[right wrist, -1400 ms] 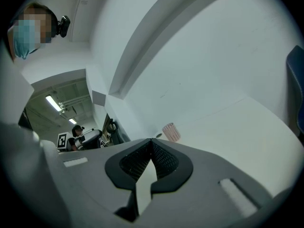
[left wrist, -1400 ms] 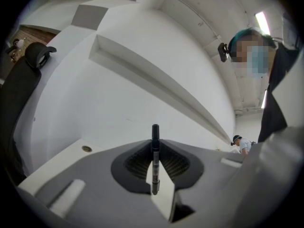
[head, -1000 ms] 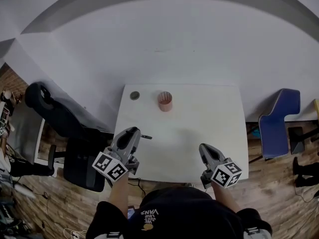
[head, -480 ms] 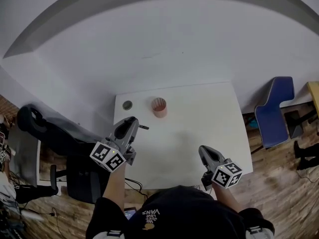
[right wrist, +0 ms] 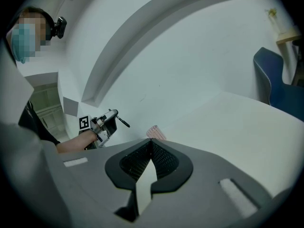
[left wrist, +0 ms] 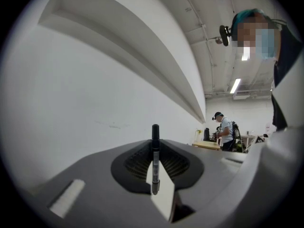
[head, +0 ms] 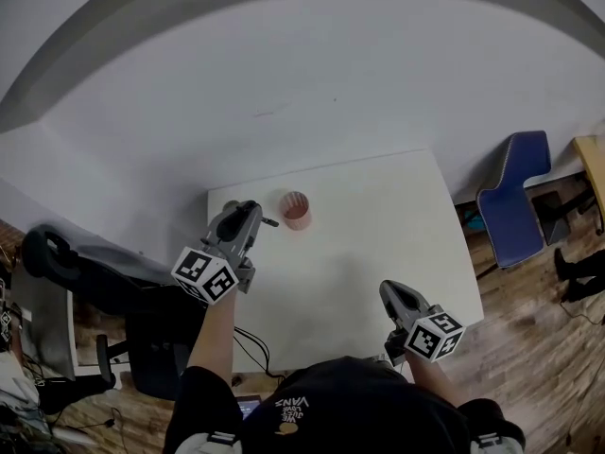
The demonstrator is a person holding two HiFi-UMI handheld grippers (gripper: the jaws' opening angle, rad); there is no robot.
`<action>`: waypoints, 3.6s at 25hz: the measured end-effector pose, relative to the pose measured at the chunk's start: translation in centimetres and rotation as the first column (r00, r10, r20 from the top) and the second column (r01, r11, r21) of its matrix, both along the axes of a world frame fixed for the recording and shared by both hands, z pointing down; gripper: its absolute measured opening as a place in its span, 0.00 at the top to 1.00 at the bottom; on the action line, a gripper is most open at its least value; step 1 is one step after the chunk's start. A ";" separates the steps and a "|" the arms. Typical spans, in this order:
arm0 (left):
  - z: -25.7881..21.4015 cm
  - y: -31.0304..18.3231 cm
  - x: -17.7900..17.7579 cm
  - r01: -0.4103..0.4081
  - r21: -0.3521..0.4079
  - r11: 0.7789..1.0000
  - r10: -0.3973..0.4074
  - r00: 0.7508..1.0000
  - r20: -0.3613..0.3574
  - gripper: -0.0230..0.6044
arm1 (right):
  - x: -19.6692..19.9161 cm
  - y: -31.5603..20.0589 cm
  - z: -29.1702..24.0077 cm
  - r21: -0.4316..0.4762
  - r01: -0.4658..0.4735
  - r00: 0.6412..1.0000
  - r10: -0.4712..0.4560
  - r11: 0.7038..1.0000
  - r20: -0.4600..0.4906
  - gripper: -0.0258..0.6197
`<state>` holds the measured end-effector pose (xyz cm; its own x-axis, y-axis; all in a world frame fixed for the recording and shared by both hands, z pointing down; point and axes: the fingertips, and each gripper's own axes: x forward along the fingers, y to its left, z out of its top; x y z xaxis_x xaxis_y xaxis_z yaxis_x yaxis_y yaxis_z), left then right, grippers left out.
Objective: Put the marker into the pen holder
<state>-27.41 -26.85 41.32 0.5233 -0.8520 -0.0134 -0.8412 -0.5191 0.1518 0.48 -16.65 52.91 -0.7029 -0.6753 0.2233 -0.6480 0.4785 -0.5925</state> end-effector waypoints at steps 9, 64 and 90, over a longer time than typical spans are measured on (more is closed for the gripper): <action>2.8 -5.9 0.4 -0.047 -0.044 0.998 0.047 0.999 -0.007 0.82 | 0.8 -0.5 0.5 -0.023 -0.079 0.997 0.079 0.997 -0.021 0.96; 19.7 -8.9 2.5 -0.035 -0.332 0.943 0.113 0.969 0.220 0.82 | 2.0 0.9 3.4 -0.058 -0.194 0.979 0.189 0.979 -0.080 0.96; 20.0 -8.5 3.6 -0.086 -0.322 0.943 0.177 0.947 0.266 0.79 | 2.2 1.4 3.3 -0.052 -0.205 0.977 0.201 0.977 -0.071 0.96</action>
